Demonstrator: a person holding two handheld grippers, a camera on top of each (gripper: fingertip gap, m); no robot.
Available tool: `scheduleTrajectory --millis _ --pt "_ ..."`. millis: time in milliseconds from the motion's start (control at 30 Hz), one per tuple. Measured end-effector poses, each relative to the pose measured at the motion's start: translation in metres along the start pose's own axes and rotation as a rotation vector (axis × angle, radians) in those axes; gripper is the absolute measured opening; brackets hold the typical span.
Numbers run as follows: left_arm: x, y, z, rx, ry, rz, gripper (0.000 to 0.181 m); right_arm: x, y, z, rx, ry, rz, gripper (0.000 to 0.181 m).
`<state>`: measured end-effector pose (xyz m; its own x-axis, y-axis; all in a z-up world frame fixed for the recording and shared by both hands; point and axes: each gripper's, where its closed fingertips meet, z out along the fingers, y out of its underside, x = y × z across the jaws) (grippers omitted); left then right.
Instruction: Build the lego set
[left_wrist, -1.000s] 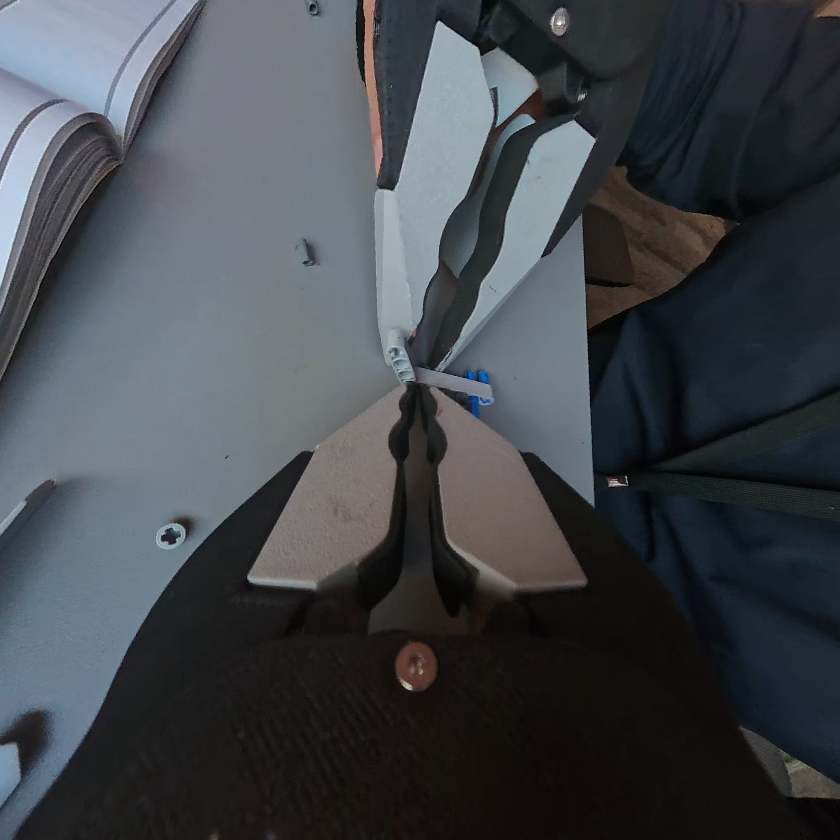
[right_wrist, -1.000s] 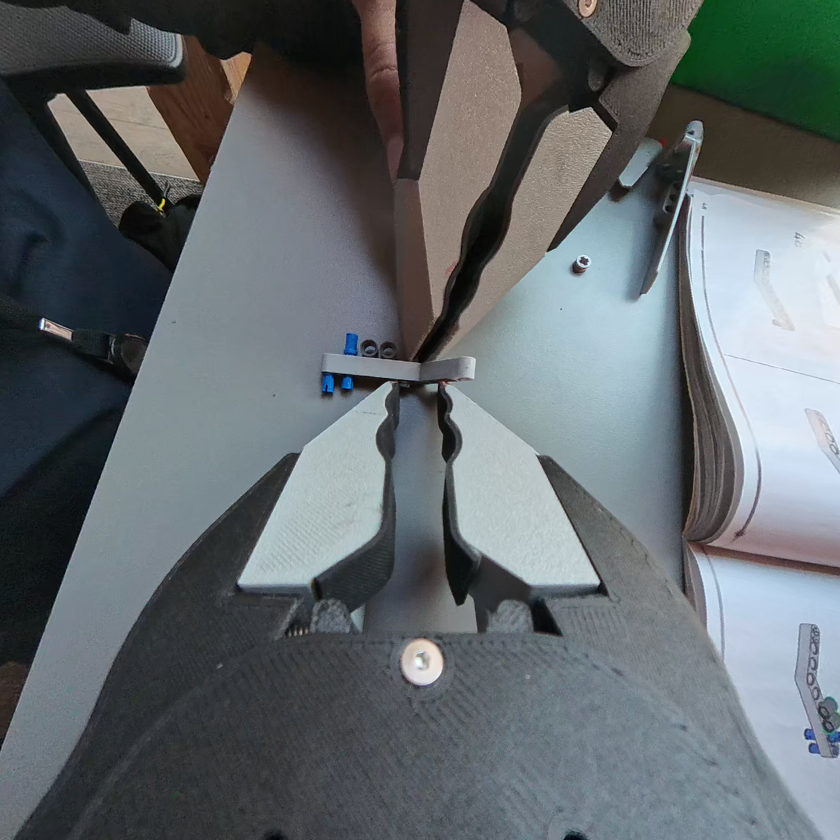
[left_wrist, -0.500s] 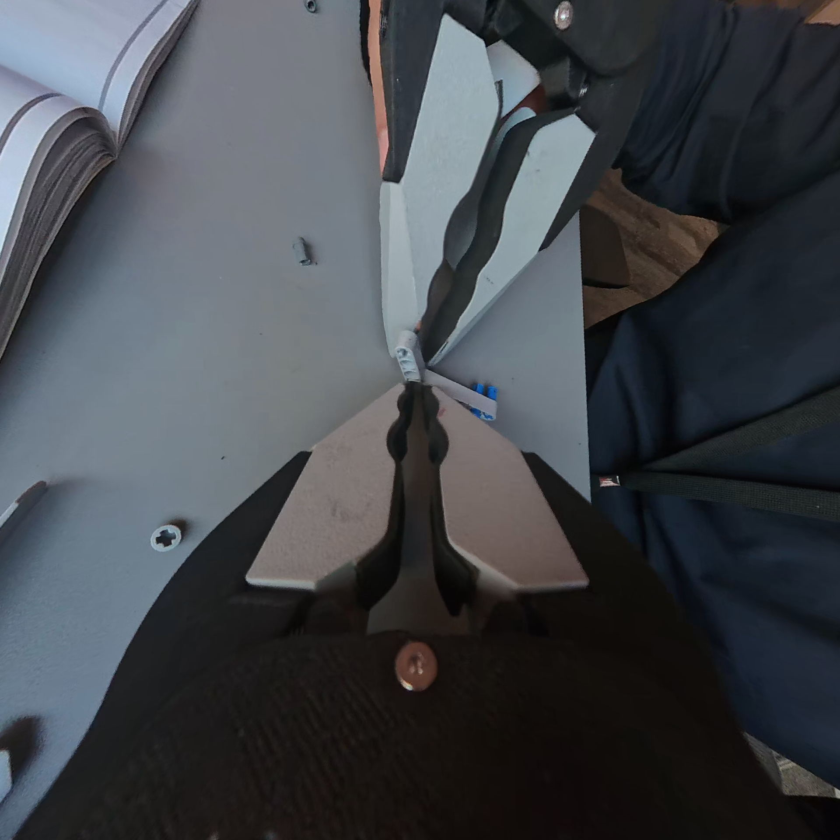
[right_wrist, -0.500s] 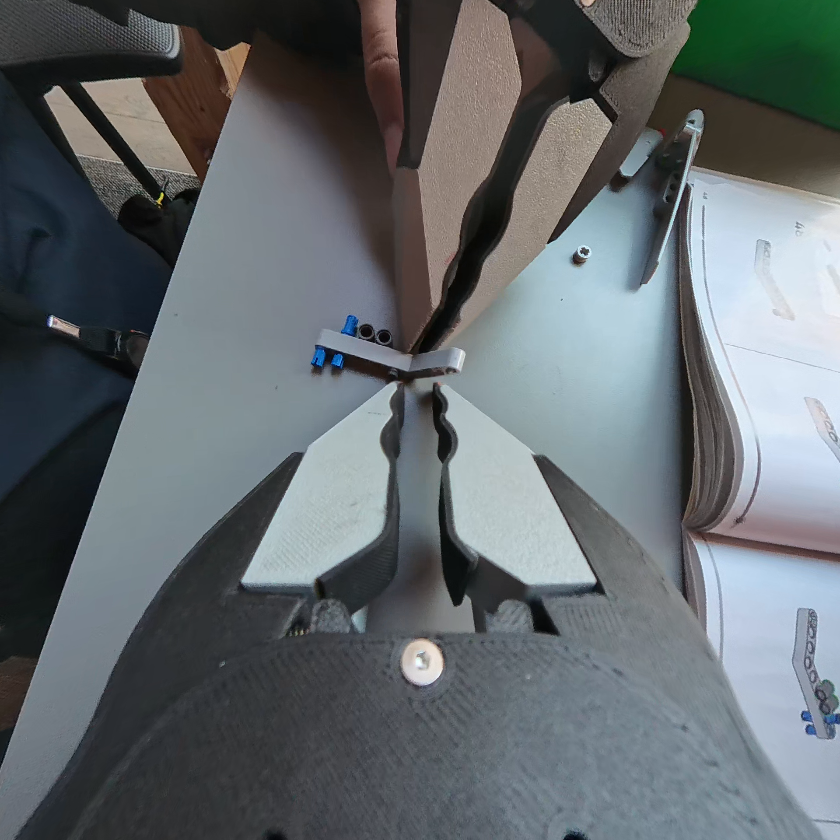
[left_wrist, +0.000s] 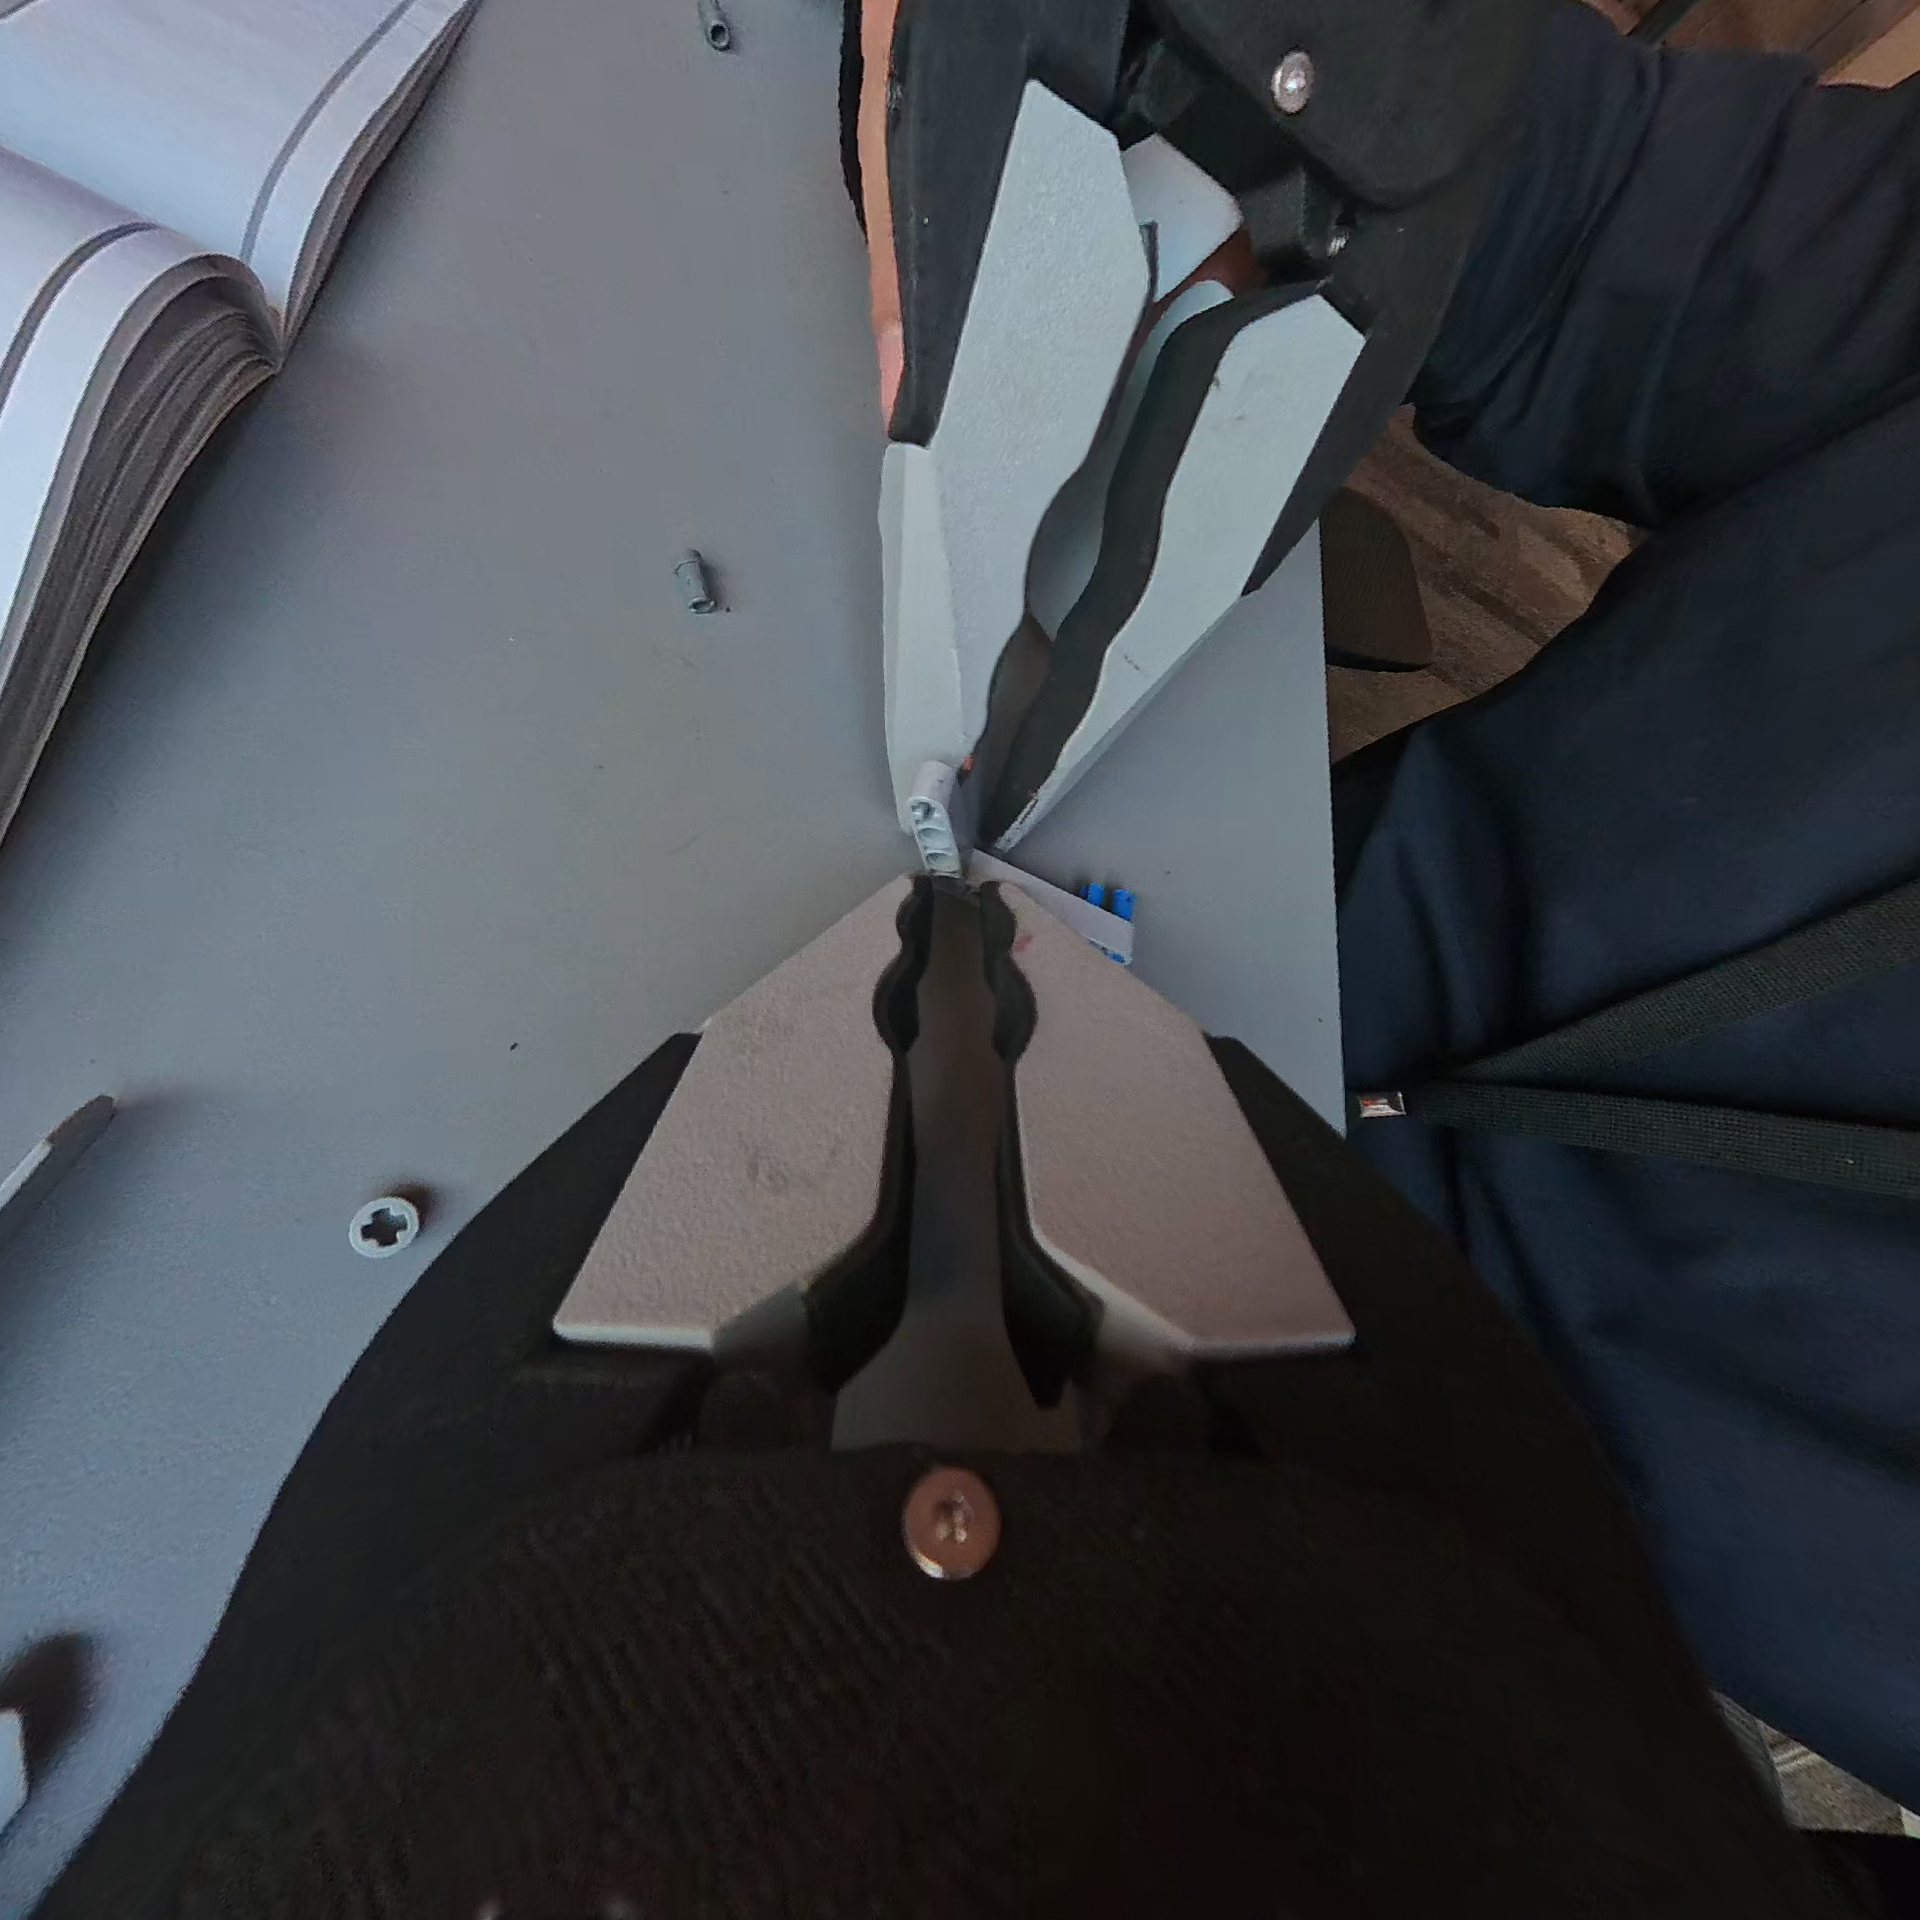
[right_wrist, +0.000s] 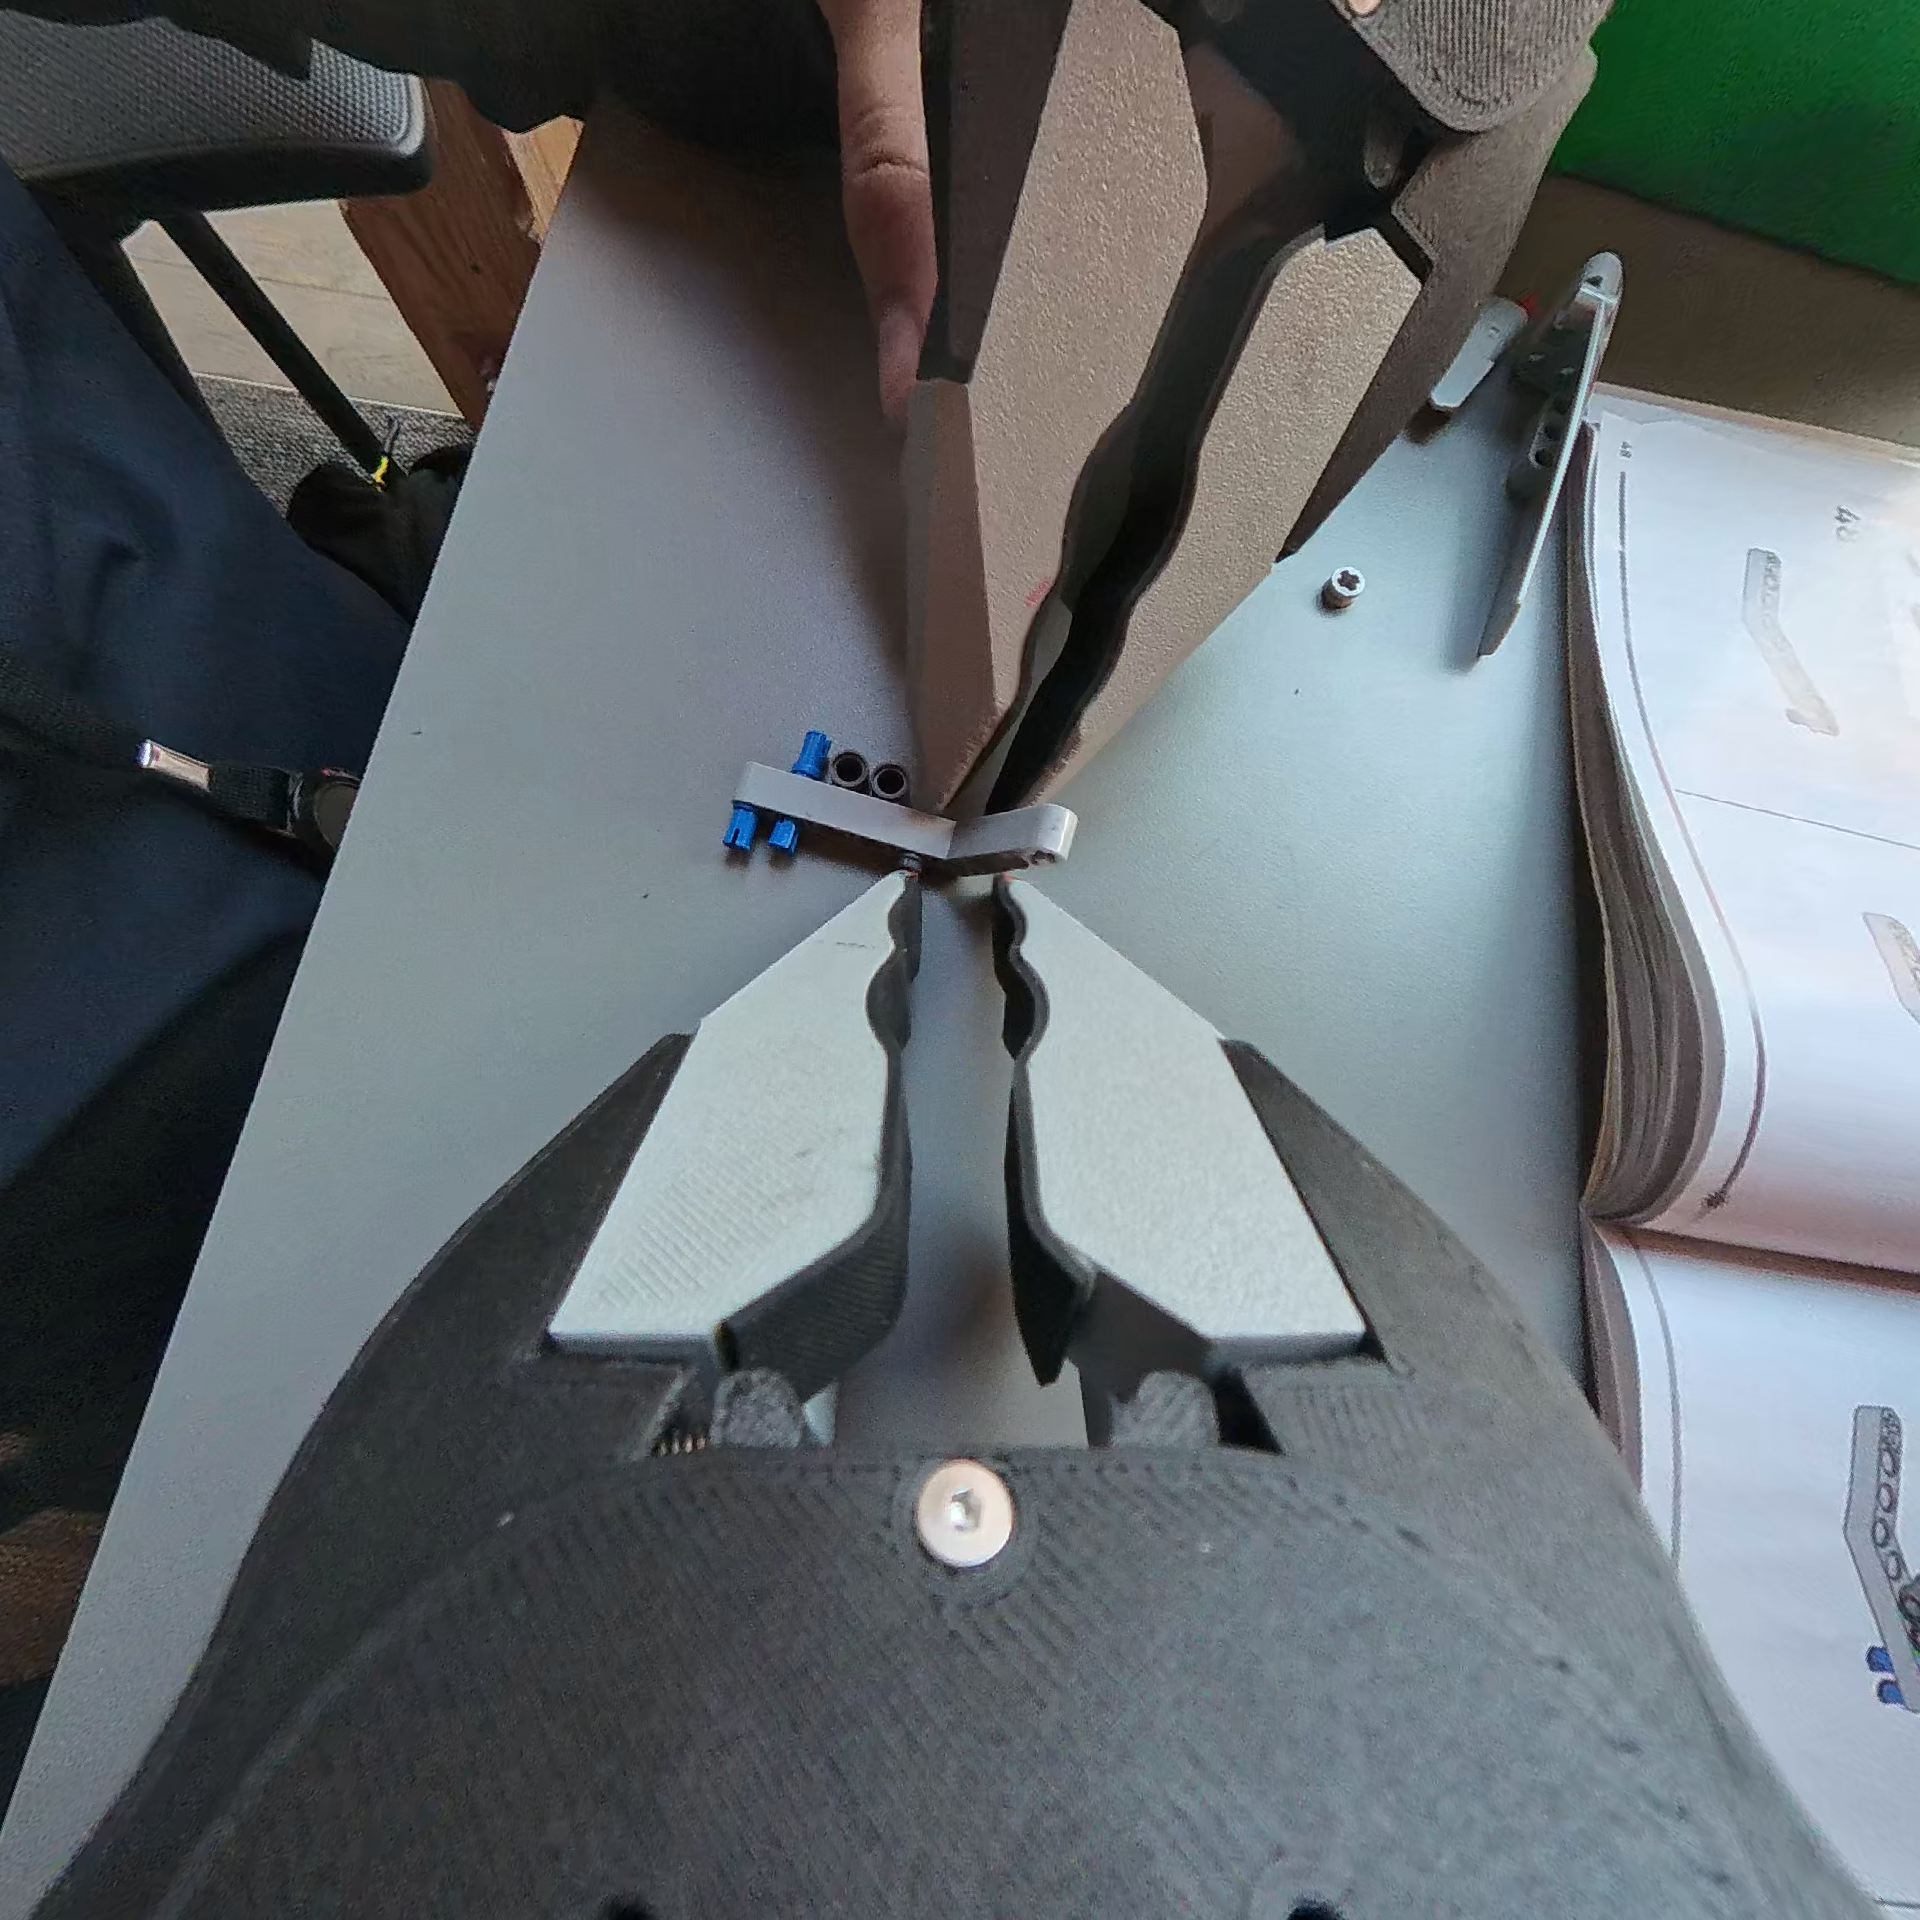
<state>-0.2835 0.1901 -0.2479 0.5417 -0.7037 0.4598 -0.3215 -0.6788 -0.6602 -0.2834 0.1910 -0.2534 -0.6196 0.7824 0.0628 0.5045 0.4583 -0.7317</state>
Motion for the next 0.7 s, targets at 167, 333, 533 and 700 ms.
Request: scheduleTrajectory --millis 167,333,533,700 --pt "-0.0001 0.0013 0.0011 -0.010 -0.007 0.008 0.000 -0.0005 -0.0005 0.0006 0.001 -0.005 0.005 0.009" --pt "-0.0007 0.0011 0.0012 -0.009 -0.015 0.011 0.000 -0.0005 -0.0004 0.0006 0.001 -0.007 0.016 0.009" --pt "-0.0040 0.0013 0.0026 -0.018 -0.060 0.030 0.000 -0.0023 -0.0022 0.0017 0.005 -0.021 0.041 0.009" --pt "-0.0049 0.0010 0.0025 -0.014 -0.090 0.054 0.000 -0.0020 -0.0022 0.0016 0.000 -0.016 0.064 0.008"
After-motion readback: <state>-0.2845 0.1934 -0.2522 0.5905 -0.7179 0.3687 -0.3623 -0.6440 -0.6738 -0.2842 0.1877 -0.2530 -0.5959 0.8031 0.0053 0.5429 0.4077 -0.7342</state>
